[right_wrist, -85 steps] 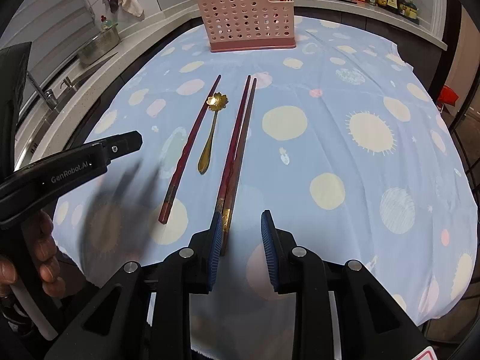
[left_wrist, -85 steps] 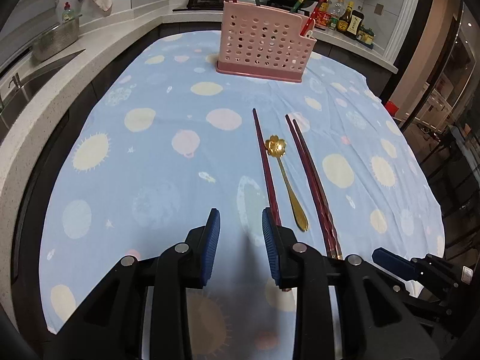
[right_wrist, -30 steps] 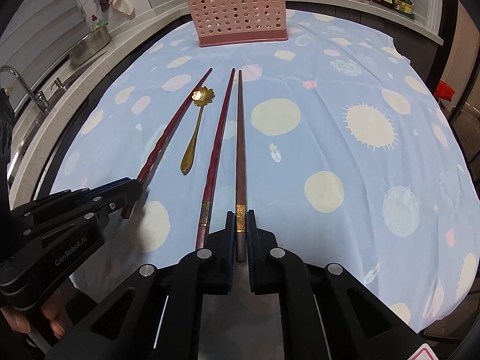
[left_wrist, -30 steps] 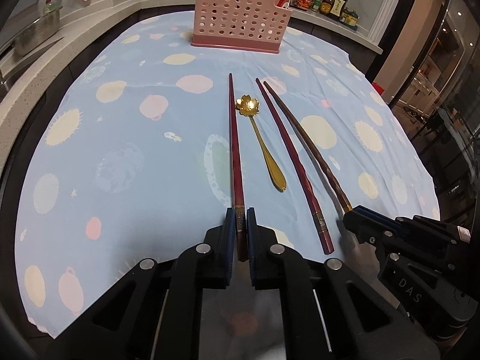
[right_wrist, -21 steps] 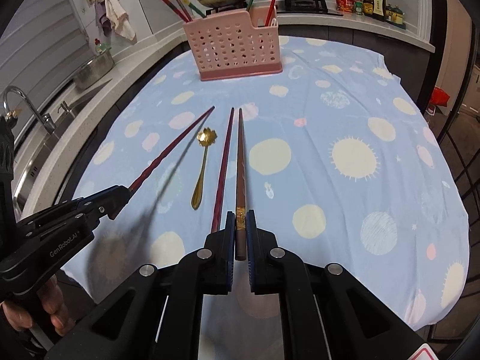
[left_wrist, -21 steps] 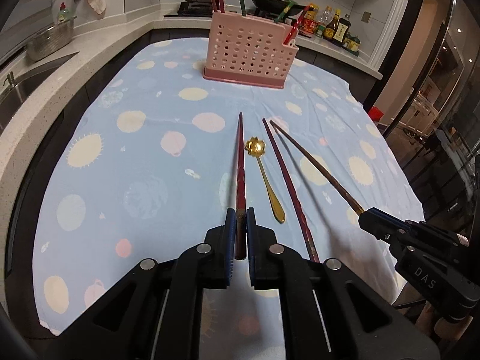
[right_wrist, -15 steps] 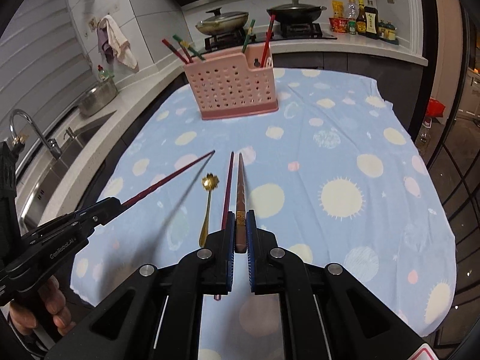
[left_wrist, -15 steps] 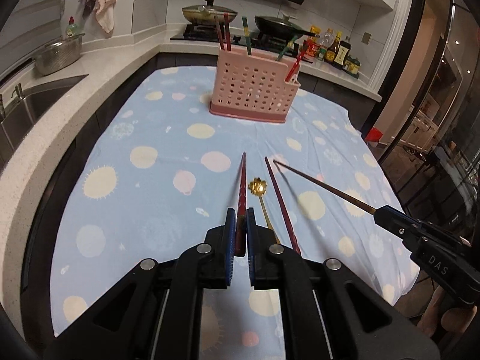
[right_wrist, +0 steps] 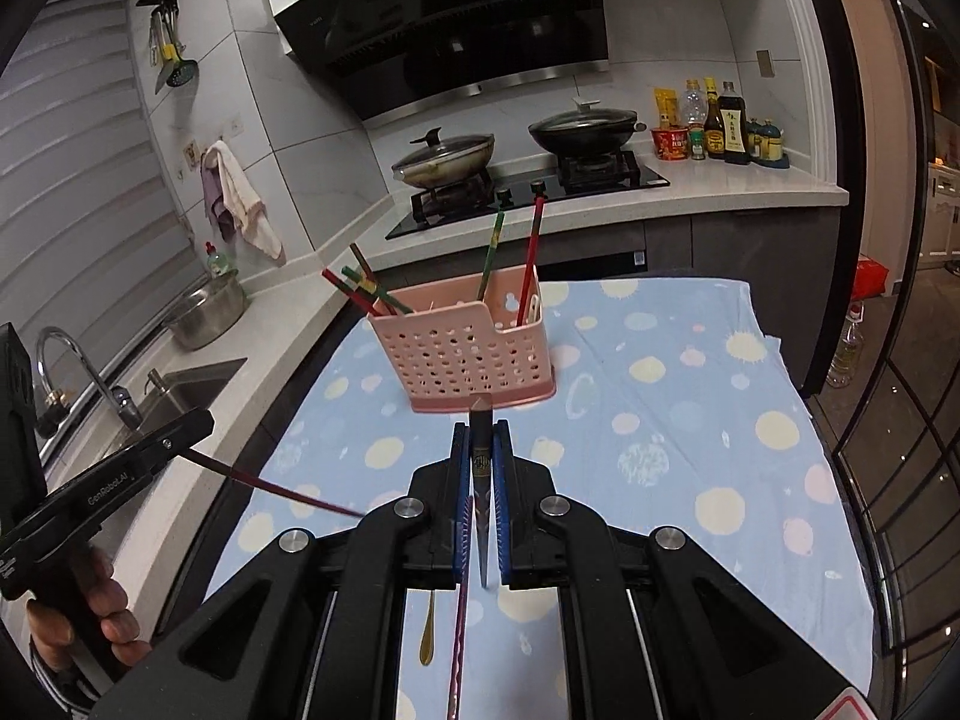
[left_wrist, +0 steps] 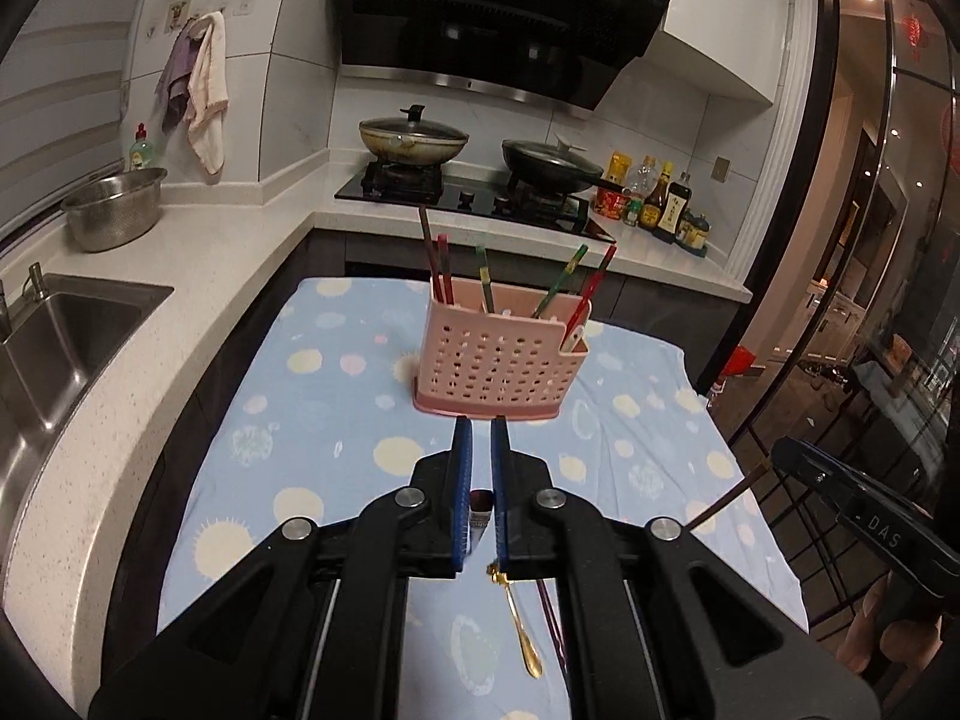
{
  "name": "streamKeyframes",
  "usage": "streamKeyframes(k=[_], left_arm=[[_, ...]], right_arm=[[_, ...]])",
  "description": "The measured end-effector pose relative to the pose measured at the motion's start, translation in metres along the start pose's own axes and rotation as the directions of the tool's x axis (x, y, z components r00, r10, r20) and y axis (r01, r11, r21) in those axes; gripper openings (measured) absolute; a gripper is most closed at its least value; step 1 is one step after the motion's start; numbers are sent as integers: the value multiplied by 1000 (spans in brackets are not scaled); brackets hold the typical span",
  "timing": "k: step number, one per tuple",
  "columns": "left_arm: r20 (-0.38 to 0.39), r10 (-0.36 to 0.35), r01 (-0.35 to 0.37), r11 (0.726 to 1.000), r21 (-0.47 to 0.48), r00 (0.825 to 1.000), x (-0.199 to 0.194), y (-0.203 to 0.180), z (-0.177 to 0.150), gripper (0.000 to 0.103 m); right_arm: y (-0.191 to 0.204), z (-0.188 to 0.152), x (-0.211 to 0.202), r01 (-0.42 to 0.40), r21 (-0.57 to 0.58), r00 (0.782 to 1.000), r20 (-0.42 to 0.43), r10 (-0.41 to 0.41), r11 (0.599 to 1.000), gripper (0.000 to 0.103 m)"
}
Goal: Organize utensils
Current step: 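Lift the dark red chopsticks with both tools and carry them toward the pink holder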
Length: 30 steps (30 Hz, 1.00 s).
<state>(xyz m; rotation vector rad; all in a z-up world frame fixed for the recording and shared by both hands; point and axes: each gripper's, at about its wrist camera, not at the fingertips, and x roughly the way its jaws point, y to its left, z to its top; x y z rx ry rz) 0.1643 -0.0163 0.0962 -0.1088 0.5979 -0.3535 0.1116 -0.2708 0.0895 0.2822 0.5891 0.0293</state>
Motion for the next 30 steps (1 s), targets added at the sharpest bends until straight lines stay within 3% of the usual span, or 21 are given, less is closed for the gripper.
streamKeyframes(k=[4,10,15,18,24,26,28,30], left_arm=[[43,-24,24,1000,5,999,1,-3,27,0],[118,-57,54,998,29,991,0,-12,68,0],[134,-49,45,998,37,990,7,-13,83,0],[90,-43,41,999,27,995,20,-6,72,0],[-76,-19,19,1000,-6,997,69,11,27,3],[-123,-21,18,1000,-19,992,82,15,10,9],[-165,-19,15,999,-28,986,96,16,-6,29],[-204,-16,12,1000,-22,979,112,13,-21,35]], right_arm=[[1,25,3,-17,3,999,40,17,1000,7],[3,65,9,-37,7,994,107,36,999,7],[9,73,13,-23,-11,992,127,24,1000,7],[8,62,19,-13,-13,994,105,14,1000,7],[-8,43,36,14,29,999,47,-15,999,7],[-13,39,40,38,34,999,38,-39,999,7],[-17,39,43,62,35,998,31,-63,997,7],[-22,39,48,74,41,997,23,-75,996,7]])
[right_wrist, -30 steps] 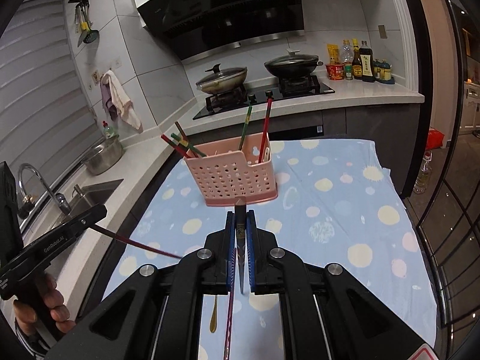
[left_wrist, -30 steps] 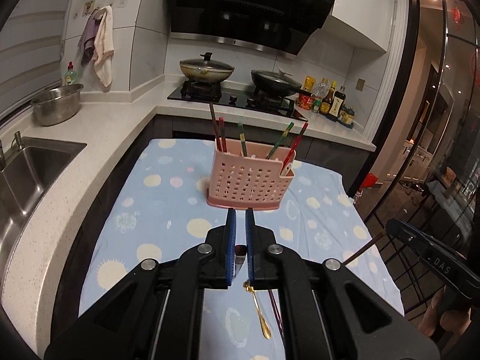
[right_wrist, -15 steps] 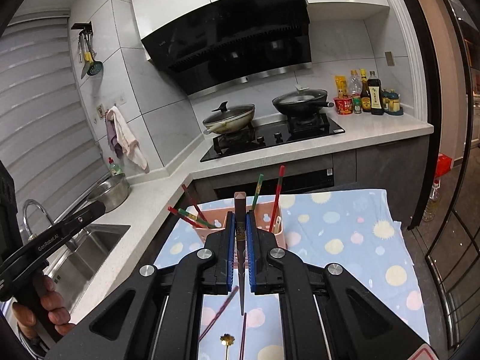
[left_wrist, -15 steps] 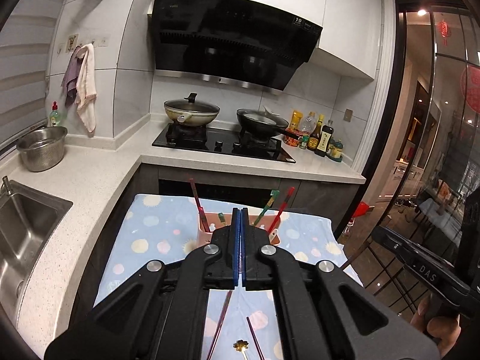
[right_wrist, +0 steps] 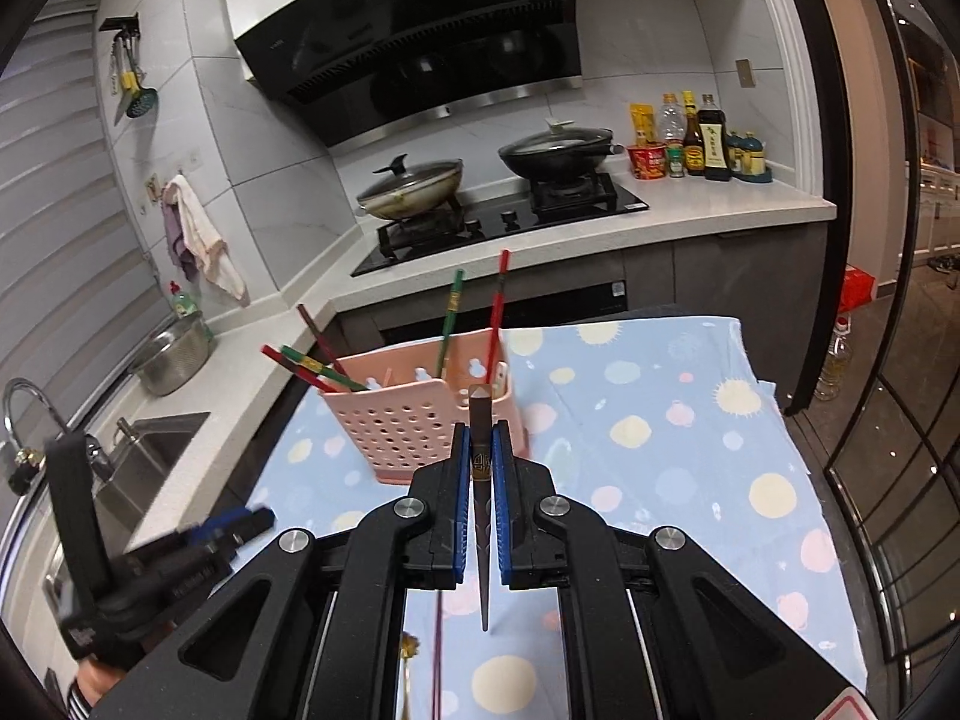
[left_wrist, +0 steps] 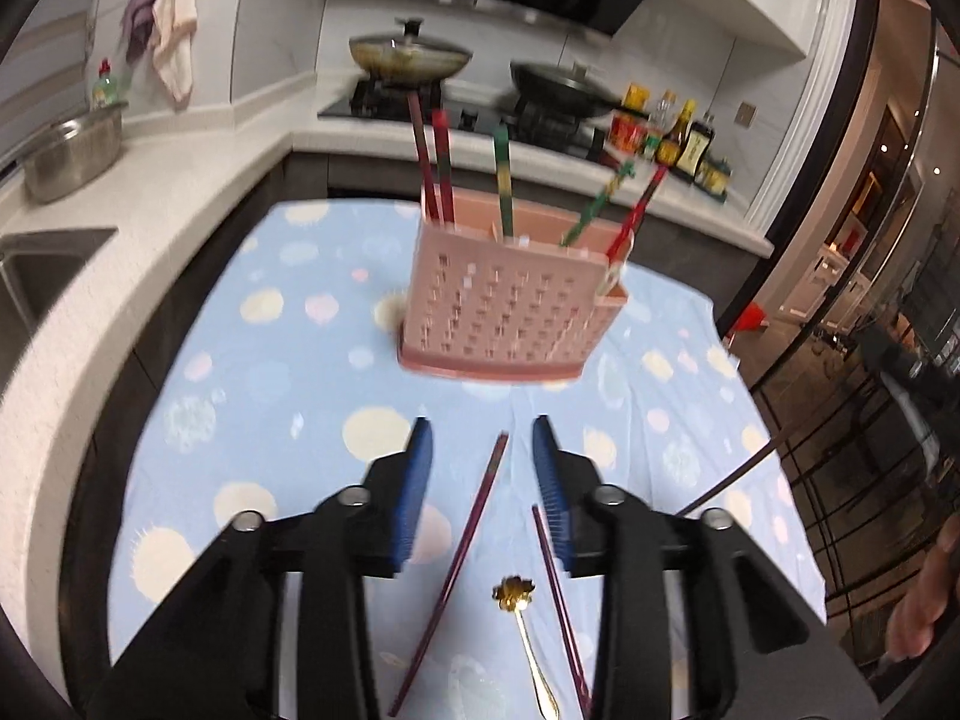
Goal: Organize utensils
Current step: 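Lift the dark red chopsticks with both tools and carry them toward the pink holder, then lower both dark red chopsticks into the pink holder and open both tools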
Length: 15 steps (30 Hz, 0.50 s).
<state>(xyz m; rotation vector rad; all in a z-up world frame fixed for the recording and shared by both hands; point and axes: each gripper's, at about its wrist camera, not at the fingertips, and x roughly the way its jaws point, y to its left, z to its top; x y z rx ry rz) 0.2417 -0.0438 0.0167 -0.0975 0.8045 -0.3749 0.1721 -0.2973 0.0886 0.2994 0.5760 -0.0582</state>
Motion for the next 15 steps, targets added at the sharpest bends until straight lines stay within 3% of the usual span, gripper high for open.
streamKeyframes(k=[7,15], left_arm=[[-129,6,4,998,70,992,69,-17,-16,35],[-219,6,13,996,86,976,127,-19,-17,33]], right_arm=[[-7,2,28,7,11,999,-32,-7,1000,7],[-15,11,55,2,34,999,-48,0,999,7]])
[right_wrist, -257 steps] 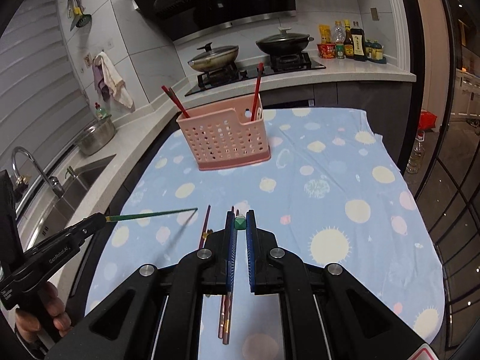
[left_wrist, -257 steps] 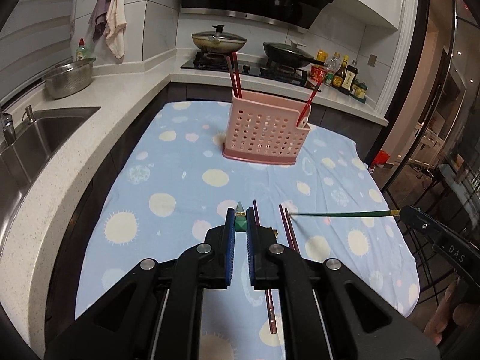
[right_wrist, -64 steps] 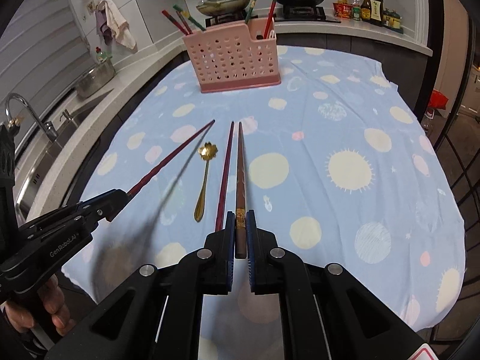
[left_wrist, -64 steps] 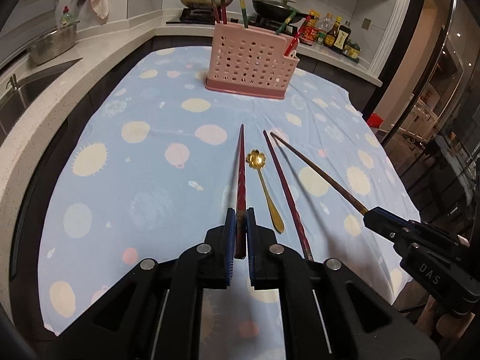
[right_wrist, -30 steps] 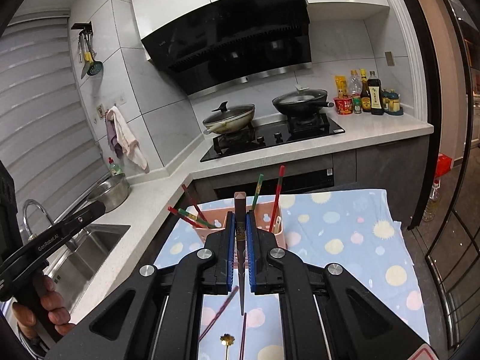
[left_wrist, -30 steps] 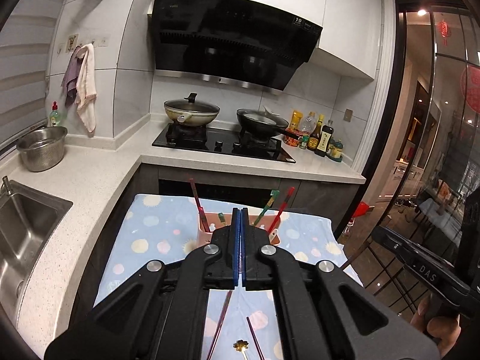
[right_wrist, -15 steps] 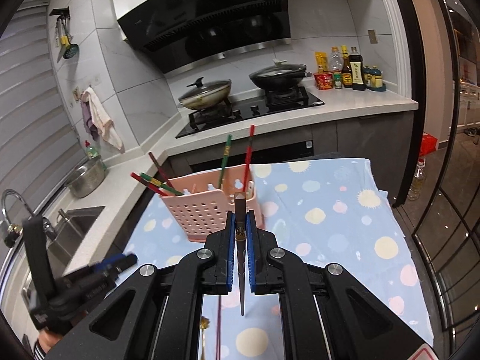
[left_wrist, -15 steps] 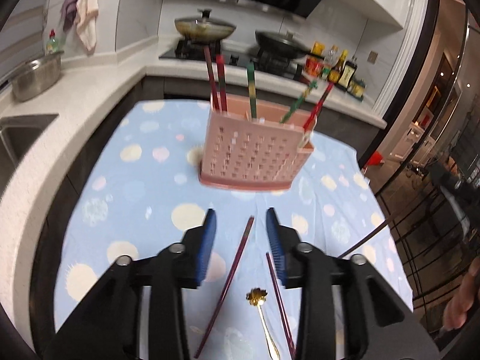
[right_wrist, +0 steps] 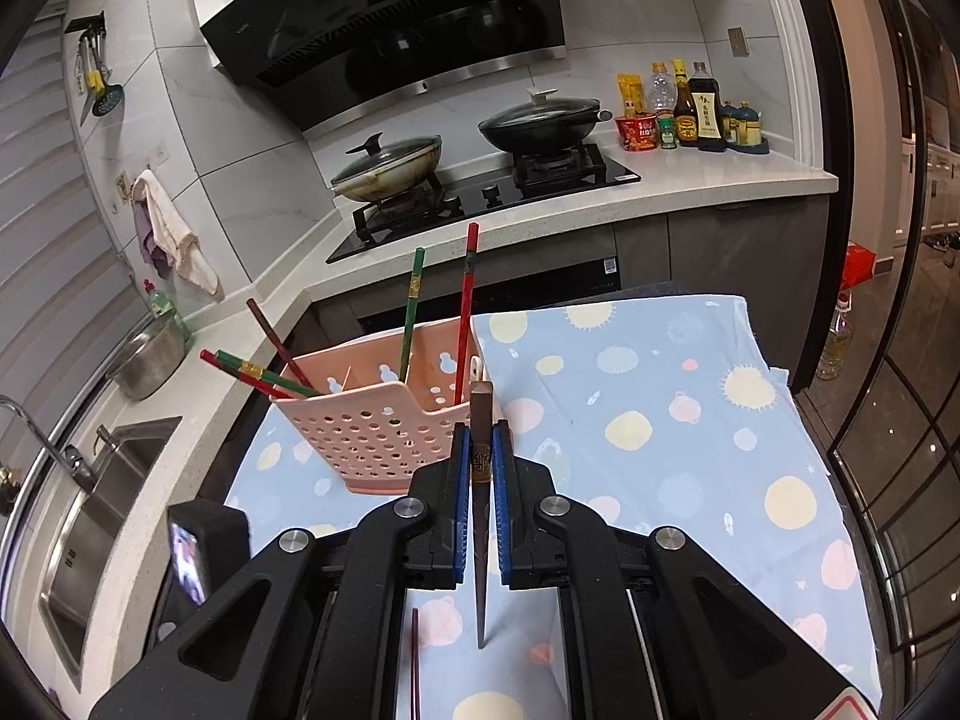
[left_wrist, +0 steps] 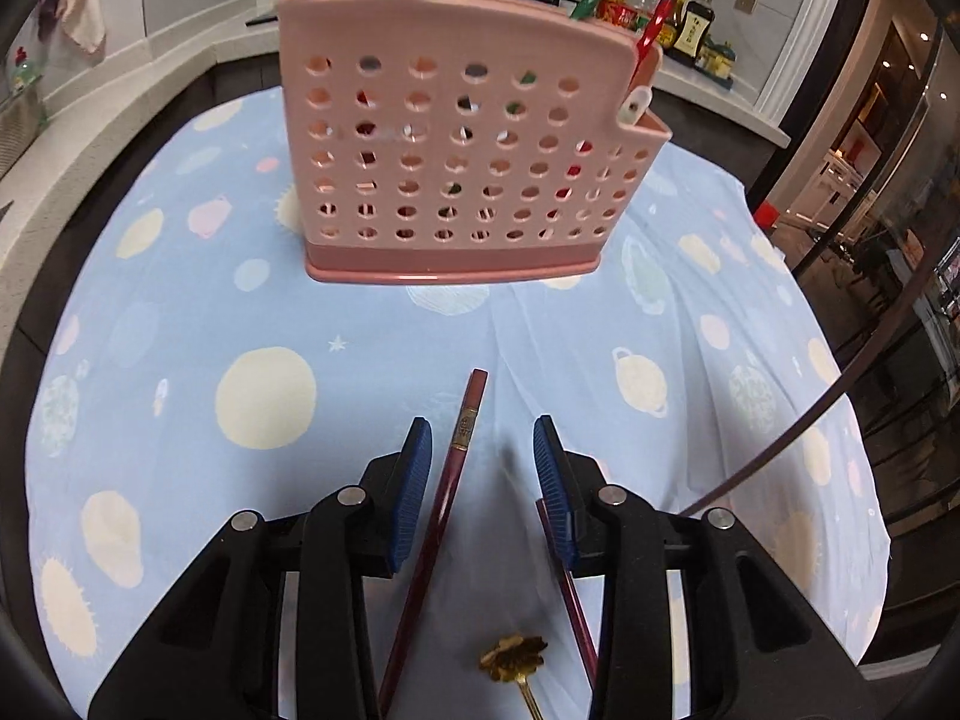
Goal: Organize utensils
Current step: 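Lower both dark red chopsticks into the pink holder and open both tools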
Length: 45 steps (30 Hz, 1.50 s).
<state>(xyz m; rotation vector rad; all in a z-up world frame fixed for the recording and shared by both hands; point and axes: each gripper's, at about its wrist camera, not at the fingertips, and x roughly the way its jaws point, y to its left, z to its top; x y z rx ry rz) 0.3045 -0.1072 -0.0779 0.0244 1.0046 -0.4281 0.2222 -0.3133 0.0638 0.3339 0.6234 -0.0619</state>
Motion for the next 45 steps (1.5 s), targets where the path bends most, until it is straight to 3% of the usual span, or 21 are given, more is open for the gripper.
streamKeyframes(k=[4,8,10,14,15,21,26,29,31,32,39,42,45], left_arm=[[-35,-16,15,1000,-16,999,14,4,-2,19],[-42,-15,14,1000,-28,999,20,8,-2,17],[-48,-13,11,1000,-29,999,22,8,-2,9],[-35,-16,15,1000,-26,999,15,7,-3,6],[-29,-20,19,999,-28,999,11,7,-3,0],[42,-34,35,999,-26,999,-29,4,-2,0],[40,-30,31,999,-24,999,-33,6,-4,1],[14,-16,16,1000,-9,1000,-19,6,-4,13],[-2,-14,14,1000,-7,1000,-9,6,-4,30],[-7,-10,10,1000,-3,1000,-6,5,-5,31],[-49,11,-10,1000,6,999,27,1,-4,30],[-48,8,-8,1000,7,999,28,0,-3,11],[-40,-2,2,1000,-7,999,21,3,-4,9]], right_arm=[[0,2,7,-4,0,1000,-5,4,1000,7],[2,2,8,-5,0,1000,-6,5,1000,7],[2,3,8,-6,2,1000,-7,7,1000,7],[3,3,9,-7,0,1000,-8,7,1000,7],[3,3,8,-7,-1,1000,-7,7,1000,7],[14,4,-2,-20,-12,1000,13,20,1000,7],[17,2,-12,-26,-19,999,27,27,999,7],[16,2,-14,-28,-20,999,28,29,999,7],[17,2,-13,-25,-22,999,28,25,999,7],[17,2,-14,-24,-21,999,26,25,999,7],[14,3,-7,-22,-11,1000,13,22,1000,7],[14,3,-4,-20,-10,1000,6,20,1000,7],[15,4,-2,-20,-9,1000,2,20,1000,7]])
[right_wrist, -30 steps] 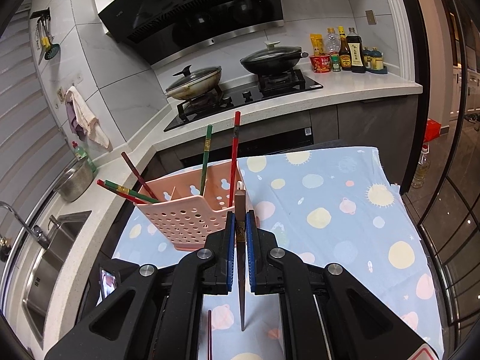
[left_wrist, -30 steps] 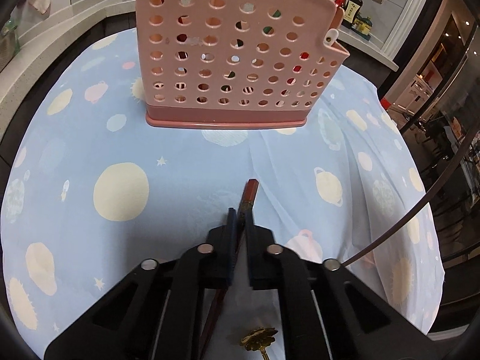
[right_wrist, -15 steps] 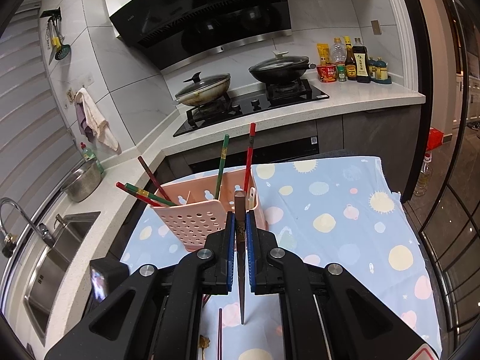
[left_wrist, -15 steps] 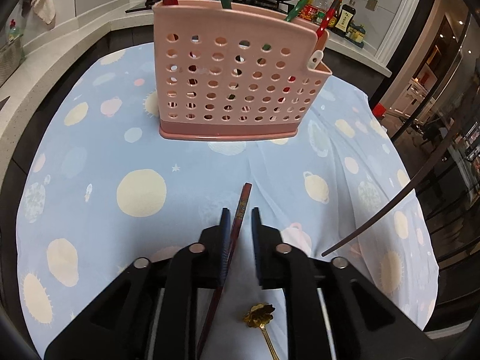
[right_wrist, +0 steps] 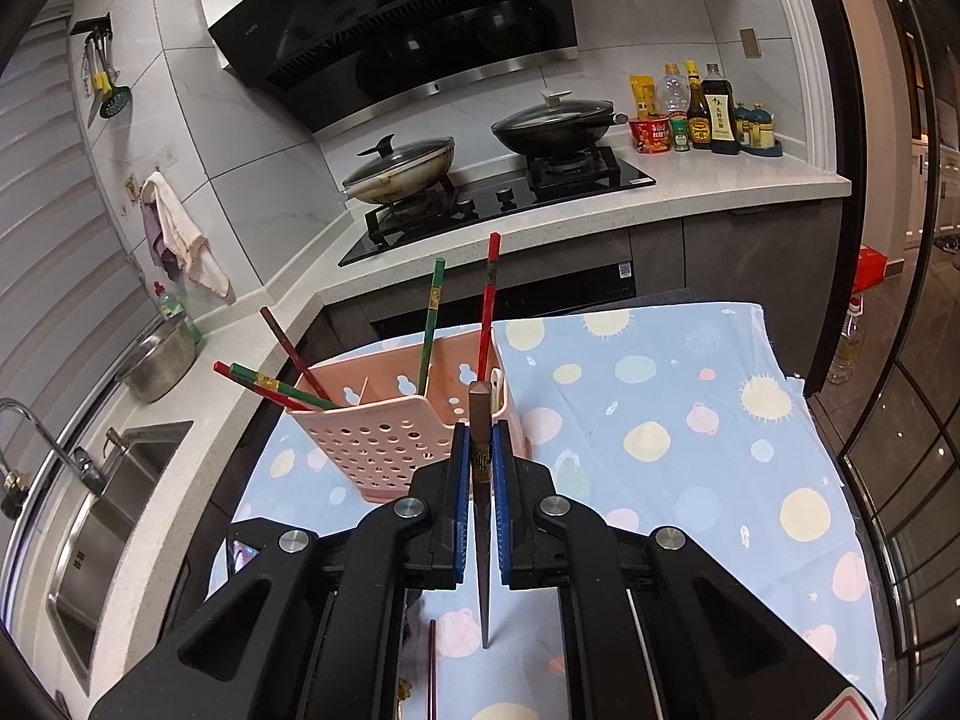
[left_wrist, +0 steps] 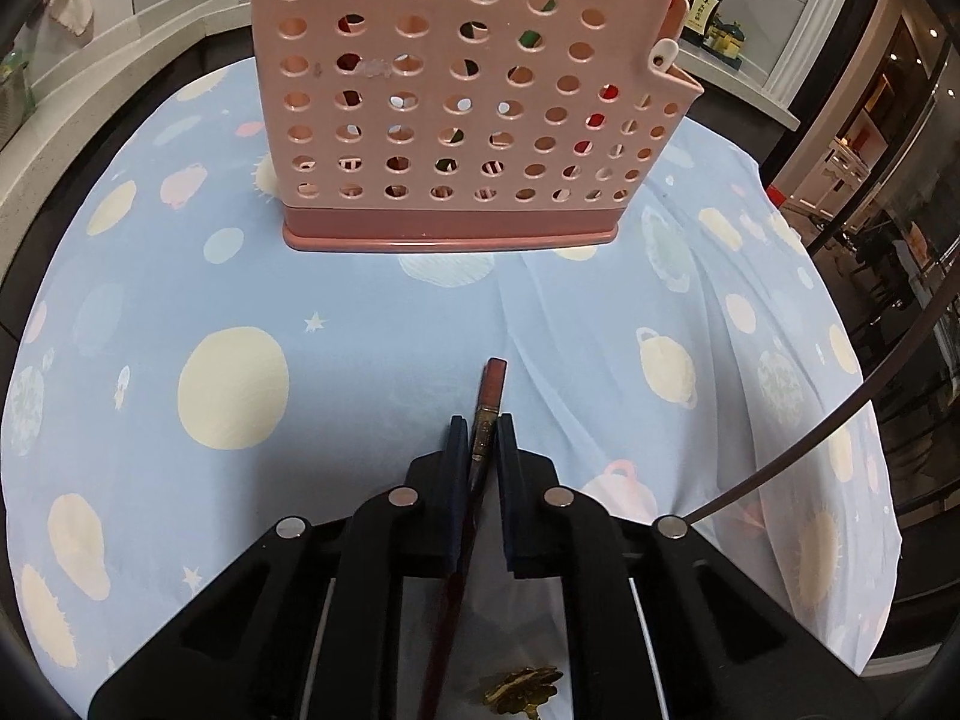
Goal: Organize utensils
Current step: 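Lower both dark red chopsticks into the pink holder and open both tools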
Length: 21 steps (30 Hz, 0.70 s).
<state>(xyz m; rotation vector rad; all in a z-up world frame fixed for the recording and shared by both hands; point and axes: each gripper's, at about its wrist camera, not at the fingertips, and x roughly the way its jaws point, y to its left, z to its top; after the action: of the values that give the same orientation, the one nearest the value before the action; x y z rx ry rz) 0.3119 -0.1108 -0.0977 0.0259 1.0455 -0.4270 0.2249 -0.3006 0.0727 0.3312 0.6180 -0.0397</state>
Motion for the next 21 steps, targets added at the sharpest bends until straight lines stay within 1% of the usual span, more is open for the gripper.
streamKeyframes(k=[4,11,15,21], left_arm=[[34,-1,1,1000,-9,999,-24,1,-1,7],[134,-21,25,999,-28,991,-90,-1,-6,7],[198,-31,39,999,-36,980,-128,-2,-5,7],[310,-42,61,997,-51,950,-188,1,1,7]], right_arm=[[4,-1,-1,-6,-5,1000,-4,6,1000,7],[16,-3,-11,-24,-23,1000,2,24,999,7],[23,-3,-22,-34,-37,999,11,34,999,7],[34,-1,-37,-57,-53,998,28,59,997,7]])
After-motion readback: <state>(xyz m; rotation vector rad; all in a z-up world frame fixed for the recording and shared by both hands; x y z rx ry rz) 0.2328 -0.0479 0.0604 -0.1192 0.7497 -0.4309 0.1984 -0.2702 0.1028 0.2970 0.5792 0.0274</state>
